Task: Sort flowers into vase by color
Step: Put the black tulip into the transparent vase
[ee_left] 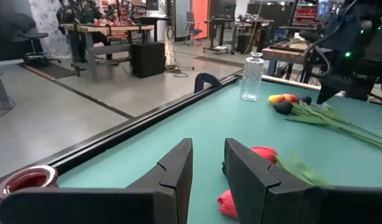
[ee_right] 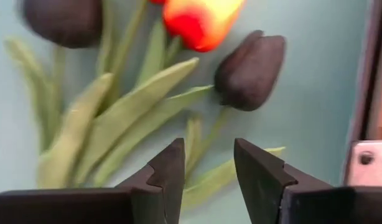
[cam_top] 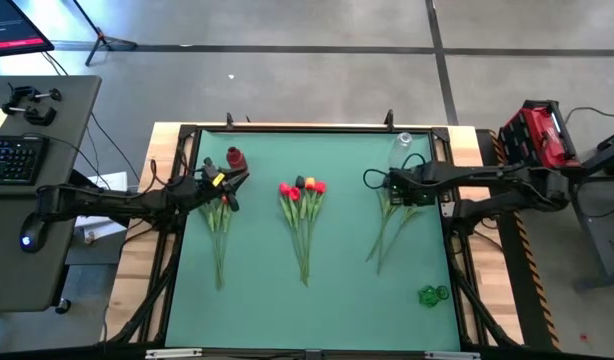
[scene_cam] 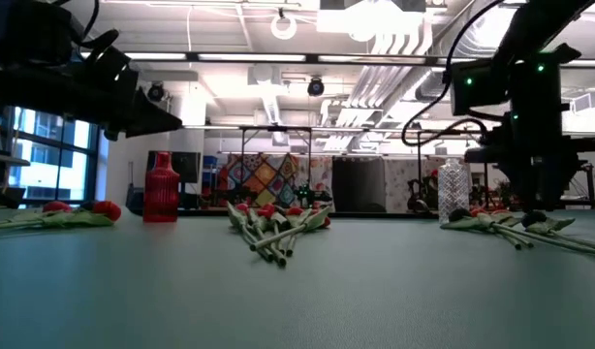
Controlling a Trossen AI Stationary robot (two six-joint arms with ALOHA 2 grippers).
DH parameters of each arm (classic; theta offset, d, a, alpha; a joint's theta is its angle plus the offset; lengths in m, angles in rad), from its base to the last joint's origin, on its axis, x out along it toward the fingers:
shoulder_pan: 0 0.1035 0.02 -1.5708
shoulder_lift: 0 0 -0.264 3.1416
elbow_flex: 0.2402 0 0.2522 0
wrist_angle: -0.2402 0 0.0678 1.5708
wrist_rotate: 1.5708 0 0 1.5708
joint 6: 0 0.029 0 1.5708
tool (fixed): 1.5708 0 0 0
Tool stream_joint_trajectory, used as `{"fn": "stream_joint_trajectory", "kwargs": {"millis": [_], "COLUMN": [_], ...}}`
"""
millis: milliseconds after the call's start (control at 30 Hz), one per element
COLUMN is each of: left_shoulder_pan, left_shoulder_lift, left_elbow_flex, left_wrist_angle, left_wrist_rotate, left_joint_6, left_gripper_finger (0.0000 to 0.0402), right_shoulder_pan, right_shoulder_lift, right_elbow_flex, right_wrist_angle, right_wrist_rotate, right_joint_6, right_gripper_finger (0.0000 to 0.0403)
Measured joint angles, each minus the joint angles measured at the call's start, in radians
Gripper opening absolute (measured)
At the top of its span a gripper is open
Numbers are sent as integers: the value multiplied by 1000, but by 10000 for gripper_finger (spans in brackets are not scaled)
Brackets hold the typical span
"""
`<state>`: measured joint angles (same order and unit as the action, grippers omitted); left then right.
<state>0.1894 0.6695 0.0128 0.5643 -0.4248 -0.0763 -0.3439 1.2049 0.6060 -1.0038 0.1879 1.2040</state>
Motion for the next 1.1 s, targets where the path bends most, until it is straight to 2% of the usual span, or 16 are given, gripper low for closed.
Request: {"fn": "stream_joint_trajectory", "kwargs": {"millis": [333, 633, 900, 1000, 1100], "left_shoulder_pan": [0, 0, 0, 0, 0], "left_shoulder_lift": [0, 0, 0, 0, 0], "left_elbow_flex": [0, 0, 0, 0, 0], "left_wrist_angle": [-44, -53, -52, -52, -52], "left_wrist_rotate": [-1, -1, 22, 29, 29], "left_joint_6": [-52, -61, -53, -54, -54], "left_gripper_finger": [80, 80, 80, 80, 80], "right_shoulder_pan": [-3, -3, -3, -3, -4], "right_shoulder_lift": [55, 139, 216, 219, 216], "right_elbow_flex": [0, 0, 5, 5, 4], "right_wrist_angle": [10, 86, 56, 62, 56], "right_wrist_rotate": [20, 21, 12, 9, 6], "right_joint_6": [29, 54, 99, 99, 76], "right_gripper_finger": [88, 86, 80, 62, 23]}}
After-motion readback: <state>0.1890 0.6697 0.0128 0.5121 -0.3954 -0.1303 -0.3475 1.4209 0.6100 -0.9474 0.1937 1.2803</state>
